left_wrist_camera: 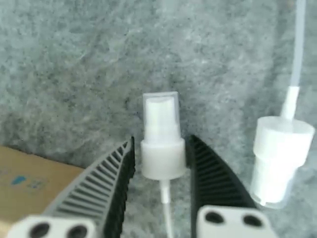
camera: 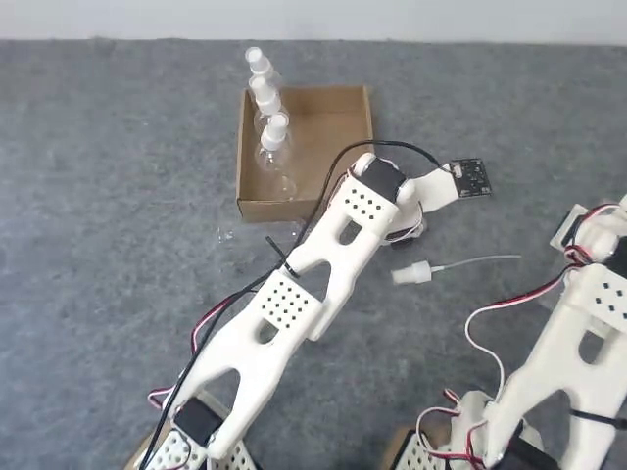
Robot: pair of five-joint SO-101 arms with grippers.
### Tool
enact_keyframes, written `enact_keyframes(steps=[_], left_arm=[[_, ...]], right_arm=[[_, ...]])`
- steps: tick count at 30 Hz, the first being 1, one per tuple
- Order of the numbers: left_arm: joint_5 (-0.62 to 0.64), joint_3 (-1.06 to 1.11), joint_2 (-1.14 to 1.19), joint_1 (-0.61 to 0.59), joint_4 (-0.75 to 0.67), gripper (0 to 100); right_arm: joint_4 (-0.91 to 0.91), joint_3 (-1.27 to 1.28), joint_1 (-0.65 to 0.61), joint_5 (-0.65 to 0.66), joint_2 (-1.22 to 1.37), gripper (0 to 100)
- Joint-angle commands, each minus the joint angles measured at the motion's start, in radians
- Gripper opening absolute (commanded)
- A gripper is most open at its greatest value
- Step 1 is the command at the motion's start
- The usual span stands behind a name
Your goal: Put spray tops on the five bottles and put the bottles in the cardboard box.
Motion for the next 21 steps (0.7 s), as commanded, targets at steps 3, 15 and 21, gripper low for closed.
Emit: enact_keyframes(steps=[3,15,21], left_arm=[[-0.011,-0.025,-0.017,-0.002,0.032,6],[-0.005,-0.025,-0.020,-0.003,0.035,4],[0.034,0.010,-0.094,-0.028,0.037,4]], right_arm=[[-0.012,-0.069,0.008,0.000,-0.050,7.3],[-0.012,-0.069,0.008,0.000,-0.050,7.3],[-0.012,-0.069,0.008,0.000,-0.050,7.3]])
